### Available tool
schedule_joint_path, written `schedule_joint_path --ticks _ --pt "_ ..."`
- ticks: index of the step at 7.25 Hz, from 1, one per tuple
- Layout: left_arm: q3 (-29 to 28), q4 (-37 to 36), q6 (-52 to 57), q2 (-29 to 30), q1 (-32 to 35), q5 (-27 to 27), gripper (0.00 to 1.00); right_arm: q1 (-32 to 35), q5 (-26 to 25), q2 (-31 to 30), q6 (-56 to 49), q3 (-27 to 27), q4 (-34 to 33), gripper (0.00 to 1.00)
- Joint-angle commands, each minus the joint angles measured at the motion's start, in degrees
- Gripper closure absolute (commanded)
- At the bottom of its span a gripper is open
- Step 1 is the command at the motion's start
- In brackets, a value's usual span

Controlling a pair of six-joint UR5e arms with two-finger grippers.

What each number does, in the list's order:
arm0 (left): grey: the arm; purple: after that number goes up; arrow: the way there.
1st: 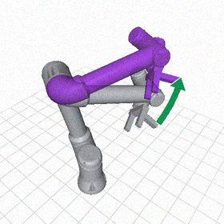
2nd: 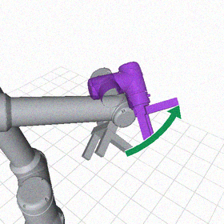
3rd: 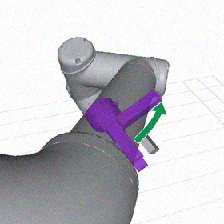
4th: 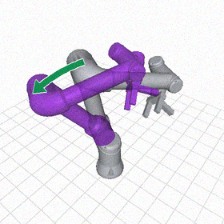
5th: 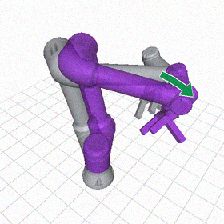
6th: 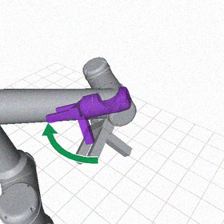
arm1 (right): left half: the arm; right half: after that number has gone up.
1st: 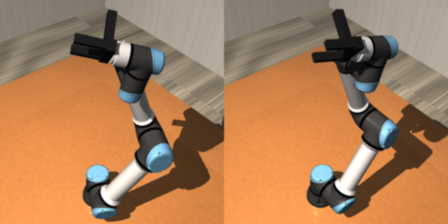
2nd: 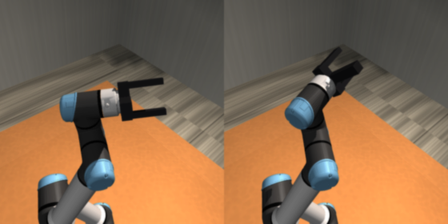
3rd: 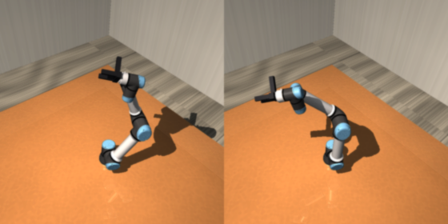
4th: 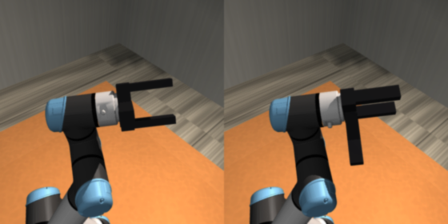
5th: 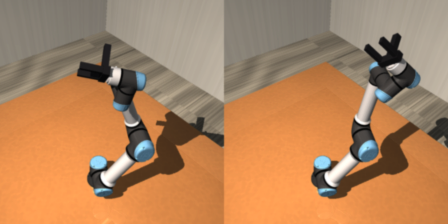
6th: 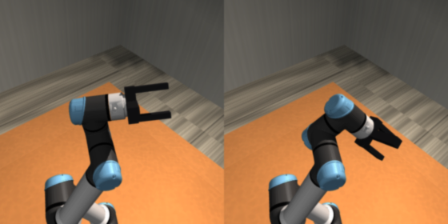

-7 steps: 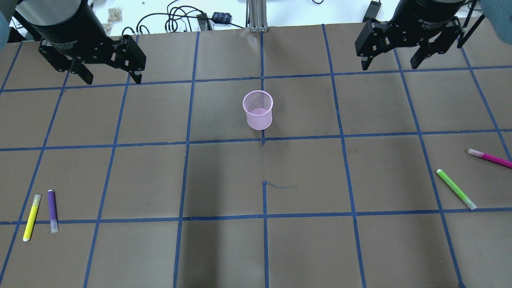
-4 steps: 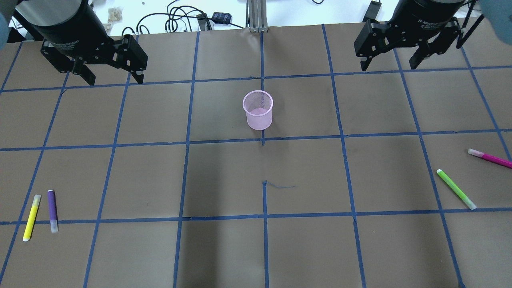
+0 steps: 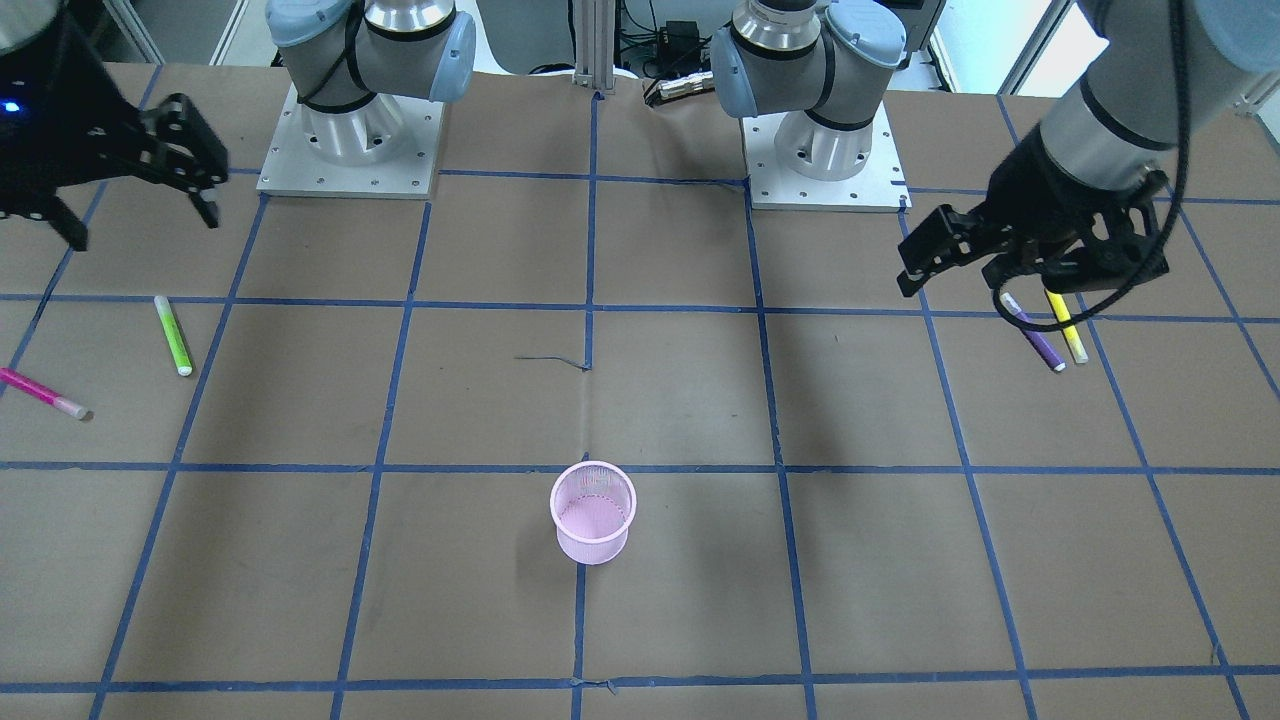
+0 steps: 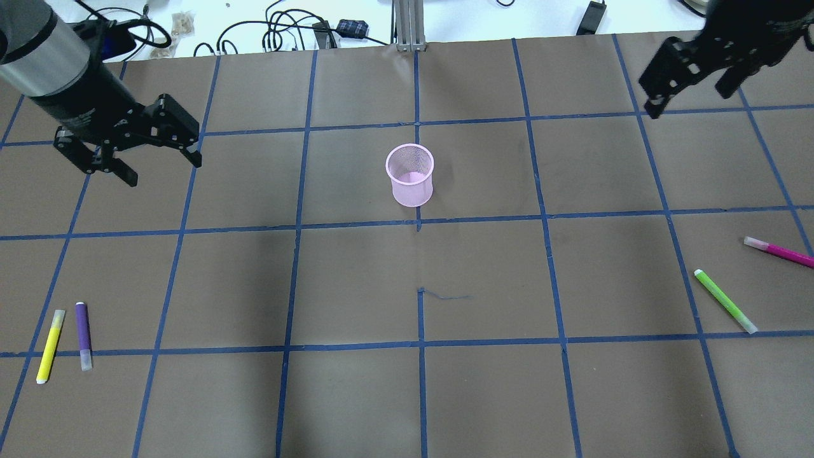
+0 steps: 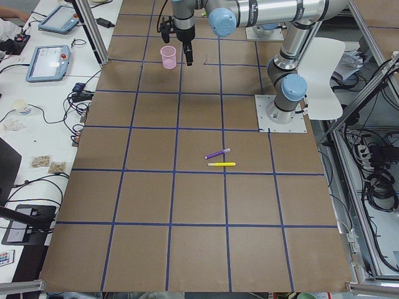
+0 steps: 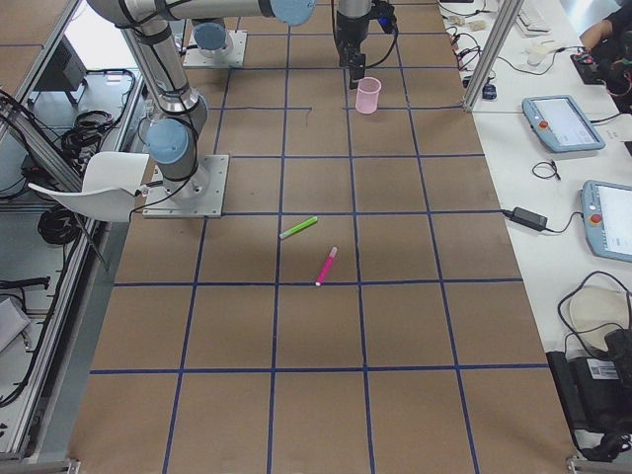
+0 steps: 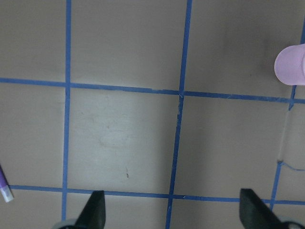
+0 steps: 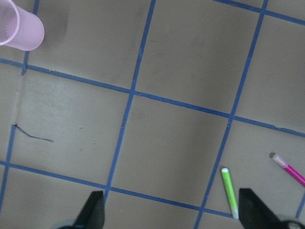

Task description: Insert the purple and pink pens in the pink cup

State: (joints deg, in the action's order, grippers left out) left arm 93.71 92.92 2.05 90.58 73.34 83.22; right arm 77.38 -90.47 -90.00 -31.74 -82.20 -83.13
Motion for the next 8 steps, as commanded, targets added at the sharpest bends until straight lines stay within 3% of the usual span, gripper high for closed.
schedule_joint_path --ticks 1,3,4,6,7,8 --pt "6.1 -0.6 0.2 2.7 -14.0 -0.1 0.00 -14.7 -0.2 -0.5 -29.6 0.5 1.0 0.00" --pt "7.4 -6.3 0.1 7.4 -21.1 2.1 0.00 -29.1 1.3 2.1 -50.8 0.5 0.3 0.01" --pt "9.2 -14.1 -0.9 11.7 -22.1 9.3 0.01 -33.2 4.7 6.3 -60.9 1.6 -0.4 0.01" --pt "10.4 -16.5 0.4 15.7 -28.4 6.8 0.00 -42.9 12.5 14.7 -80.6 4.1 -0.5 0.00" --pt "10.3 -17.4 3.4 18.9 -29.7 6.7 0.01 -45.1 17.7 20.0 -90.4 6.5 -0.1 0.00" --pt "10.4 -17.9 4.1 21.0 -29.9 6.3 0.01 -45.7 19.8 24.7 -99.1 7.9 0.8 0.00"
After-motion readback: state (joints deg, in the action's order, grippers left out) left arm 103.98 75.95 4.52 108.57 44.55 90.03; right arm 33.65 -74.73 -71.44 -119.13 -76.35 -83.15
